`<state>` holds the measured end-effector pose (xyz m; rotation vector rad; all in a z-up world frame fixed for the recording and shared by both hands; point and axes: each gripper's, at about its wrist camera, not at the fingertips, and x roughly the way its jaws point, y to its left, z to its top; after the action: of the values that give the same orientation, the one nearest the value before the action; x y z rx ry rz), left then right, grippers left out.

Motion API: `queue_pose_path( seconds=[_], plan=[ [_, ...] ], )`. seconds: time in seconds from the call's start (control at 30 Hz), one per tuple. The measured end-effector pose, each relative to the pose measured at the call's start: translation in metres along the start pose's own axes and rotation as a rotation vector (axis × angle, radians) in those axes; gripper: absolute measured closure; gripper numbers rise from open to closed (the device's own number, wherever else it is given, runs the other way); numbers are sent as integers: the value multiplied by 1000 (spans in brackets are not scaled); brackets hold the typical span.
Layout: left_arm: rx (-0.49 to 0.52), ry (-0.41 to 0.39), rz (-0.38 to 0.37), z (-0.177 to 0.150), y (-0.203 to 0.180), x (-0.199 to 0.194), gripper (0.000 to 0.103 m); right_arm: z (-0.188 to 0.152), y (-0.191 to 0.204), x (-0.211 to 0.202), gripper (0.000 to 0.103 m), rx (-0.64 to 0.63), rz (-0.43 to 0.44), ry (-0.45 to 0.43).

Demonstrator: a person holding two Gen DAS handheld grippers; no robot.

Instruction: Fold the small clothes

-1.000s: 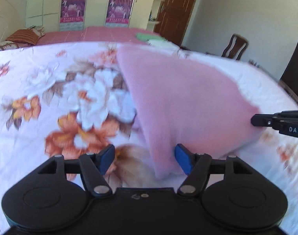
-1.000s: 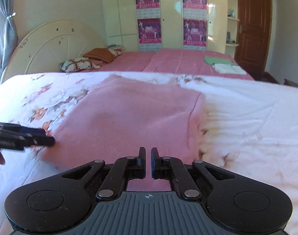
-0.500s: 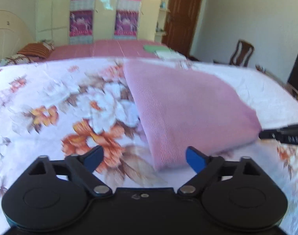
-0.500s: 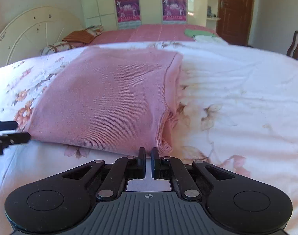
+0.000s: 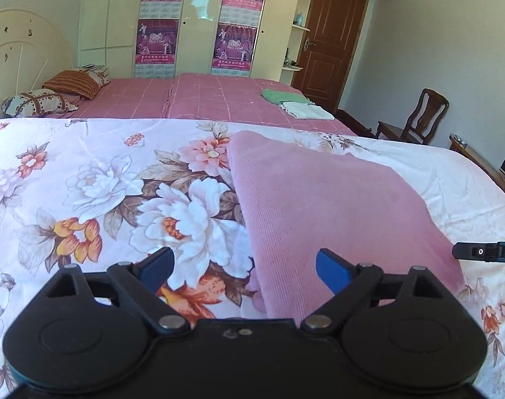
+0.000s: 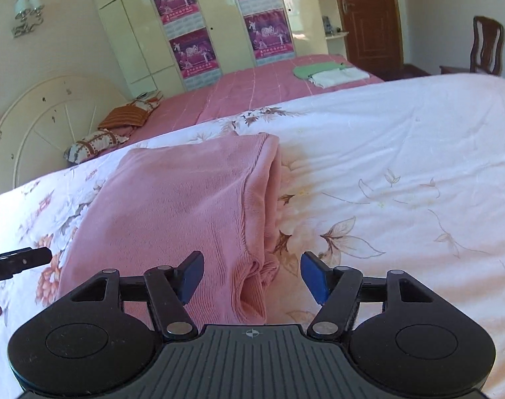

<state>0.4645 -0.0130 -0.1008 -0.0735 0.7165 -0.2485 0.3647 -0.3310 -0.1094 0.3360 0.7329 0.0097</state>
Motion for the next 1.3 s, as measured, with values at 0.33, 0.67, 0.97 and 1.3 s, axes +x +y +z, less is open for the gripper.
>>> queue_pose_path(
  seconds=[0.33, 0.67, 0.97, 1.3],
  plan=[
    [-104, 65, -147, 9, 19, 27, 11, 17, -41, 17, 38, 208, 109, 52],
    [-297, 267, -368, 18, 50, 87, 27, 30, -83, 48, 38, 406, 322, 163],
    [-259, 317, -432, 33, 30, 116, 35, 47, -77, 72, 39, 367, 420, 237],
    [-195, 324, -439, 39, 22, 129, 33, 51, -82, 77, 61, 268, 455, 316]
  ],
)
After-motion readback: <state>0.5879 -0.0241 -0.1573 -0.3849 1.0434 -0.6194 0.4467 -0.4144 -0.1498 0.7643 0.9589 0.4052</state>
